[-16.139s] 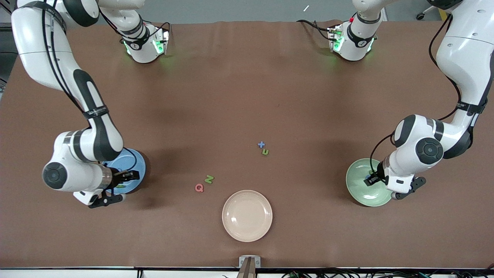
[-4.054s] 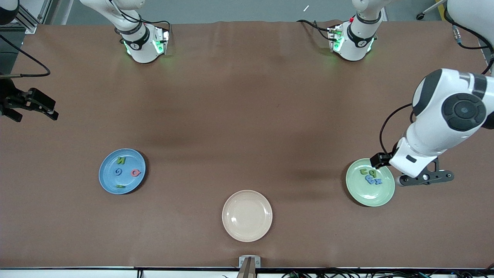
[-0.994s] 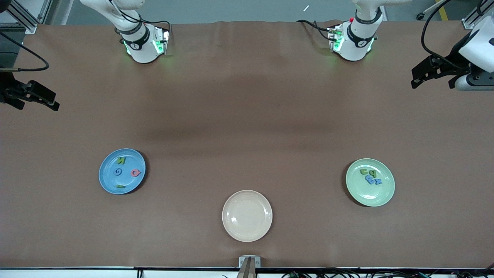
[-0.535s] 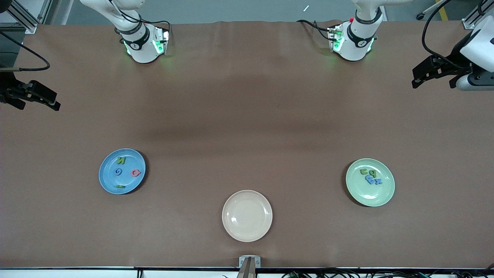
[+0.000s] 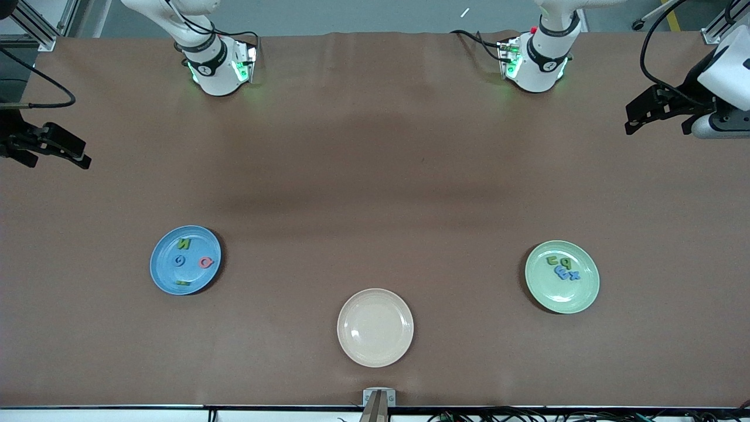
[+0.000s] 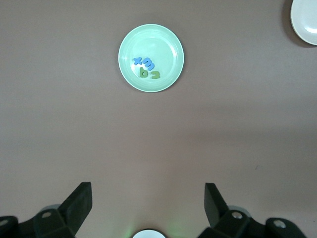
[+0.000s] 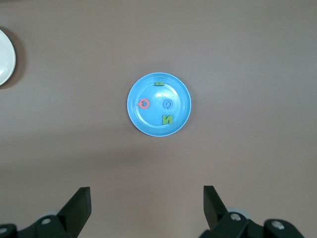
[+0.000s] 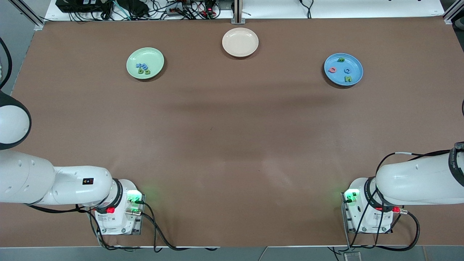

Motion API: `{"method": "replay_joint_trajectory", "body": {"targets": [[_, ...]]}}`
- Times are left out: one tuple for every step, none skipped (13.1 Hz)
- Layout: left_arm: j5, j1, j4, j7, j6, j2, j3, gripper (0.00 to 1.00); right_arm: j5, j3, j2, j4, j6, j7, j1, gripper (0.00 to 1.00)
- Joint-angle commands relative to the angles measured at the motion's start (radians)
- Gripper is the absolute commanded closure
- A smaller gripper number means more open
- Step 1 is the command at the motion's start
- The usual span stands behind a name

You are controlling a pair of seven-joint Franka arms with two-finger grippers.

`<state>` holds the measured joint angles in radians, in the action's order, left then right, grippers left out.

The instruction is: Sort uppercase to blue plate, lowercase to green plate

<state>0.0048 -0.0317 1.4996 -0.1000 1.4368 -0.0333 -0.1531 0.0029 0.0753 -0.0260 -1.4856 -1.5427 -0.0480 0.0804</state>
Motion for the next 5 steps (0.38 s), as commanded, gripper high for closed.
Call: {"method": "replay_joint_trajectory", "body": {"targets": [[0.012, 0.006, 0.005, 0.002, 0.005, -0.004, -0.002, 0.0, 0.0, 0.003, 0.006, -0.001, 0.003, -0.001, 0.001, 0.0], [0.014, 0.007, 0.005, 0.002, 0.002, -0.004, -0.003, 0.0, 0.0, 0.003, 0.006, -0.001, 0.004, -0.001, -0.001, 0.0], [0.012, 0.006, 0.007, 0.0, -0.007, -0.004, -0.008, 0.0, 0.0, 0.003, 0.006, -0.001, 0.001, -0.001, 0.001, 0.0], [0.012, 0.006, 0.007, 0.0, -0.009, -0.004, -0.009, 0.0, 0.002, 0.003, 0.006, -0.001, 0.001, -0.001, 0.001, 0.0], [0.012, 0.006, 0.005, 0.0, -0.009, -0.004, -0.009, 0.0, 0.002, 0.001, 0.006, -0.001, 0.003, -0.001, 0.001, 0.0]]}}
